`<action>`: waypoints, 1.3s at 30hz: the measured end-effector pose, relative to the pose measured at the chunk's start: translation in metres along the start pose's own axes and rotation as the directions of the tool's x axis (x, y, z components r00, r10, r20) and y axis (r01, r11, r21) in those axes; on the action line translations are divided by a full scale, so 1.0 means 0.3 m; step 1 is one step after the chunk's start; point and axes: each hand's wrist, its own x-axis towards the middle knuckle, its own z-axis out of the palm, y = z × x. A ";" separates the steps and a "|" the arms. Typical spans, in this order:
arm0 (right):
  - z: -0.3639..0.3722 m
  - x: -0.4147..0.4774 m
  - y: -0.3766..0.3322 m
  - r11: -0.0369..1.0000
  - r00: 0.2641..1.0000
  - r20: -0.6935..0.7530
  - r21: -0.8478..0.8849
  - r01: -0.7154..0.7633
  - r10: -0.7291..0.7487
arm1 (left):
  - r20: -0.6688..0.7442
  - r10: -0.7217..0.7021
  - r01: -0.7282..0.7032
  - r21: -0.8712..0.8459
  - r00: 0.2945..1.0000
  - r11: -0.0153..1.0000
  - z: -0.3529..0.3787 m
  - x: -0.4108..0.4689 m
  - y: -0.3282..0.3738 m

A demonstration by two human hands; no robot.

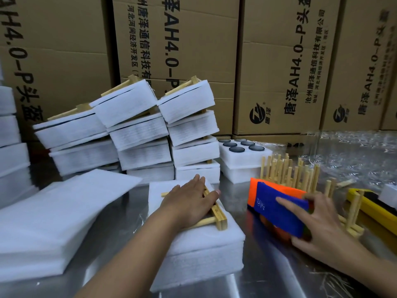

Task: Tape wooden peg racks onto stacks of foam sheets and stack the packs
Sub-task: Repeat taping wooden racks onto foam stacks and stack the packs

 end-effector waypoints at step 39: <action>0.060 0.280 -0.391 -0.720 0.860 0.505 0.569 -0.398 -0.076 | -0.052 -0.369 -0.062 -0.998 0.928 -0.015 -0.059 -0.082 -0.086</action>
